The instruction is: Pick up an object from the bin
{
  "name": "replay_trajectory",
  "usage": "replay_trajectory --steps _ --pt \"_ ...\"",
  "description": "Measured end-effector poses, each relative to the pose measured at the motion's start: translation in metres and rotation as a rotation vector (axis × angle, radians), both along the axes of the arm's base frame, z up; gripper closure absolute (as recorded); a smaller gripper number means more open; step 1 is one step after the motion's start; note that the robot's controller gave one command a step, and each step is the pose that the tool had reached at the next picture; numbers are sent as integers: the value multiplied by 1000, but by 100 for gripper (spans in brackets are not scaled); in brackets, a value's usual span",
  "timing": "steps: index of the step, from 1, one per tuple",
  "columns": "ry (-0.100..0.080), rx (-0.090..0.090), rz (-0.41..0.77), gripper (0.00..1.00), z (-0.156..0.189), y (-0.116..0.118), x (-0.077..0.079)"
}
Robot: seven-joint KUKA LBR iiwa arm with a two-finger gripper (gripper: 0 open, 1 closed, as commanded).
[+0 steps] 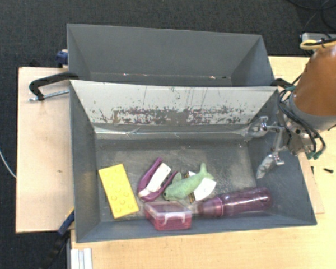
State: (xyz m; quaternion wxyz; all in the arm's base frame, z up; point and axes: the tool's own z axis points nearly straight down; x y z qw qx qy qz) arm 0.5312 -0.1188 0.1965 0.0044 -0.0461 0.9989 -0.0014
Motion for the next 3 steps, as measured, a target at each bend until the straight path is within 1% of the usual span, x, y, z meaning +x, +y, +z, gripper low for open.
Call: replay_trajectory --steps 1,2,3 --pt "9 3 163 0 -10 22 -11" --pt "4 3 22 0 -19 27 -8" --pt "8 1 158 0 -16 78 -9"
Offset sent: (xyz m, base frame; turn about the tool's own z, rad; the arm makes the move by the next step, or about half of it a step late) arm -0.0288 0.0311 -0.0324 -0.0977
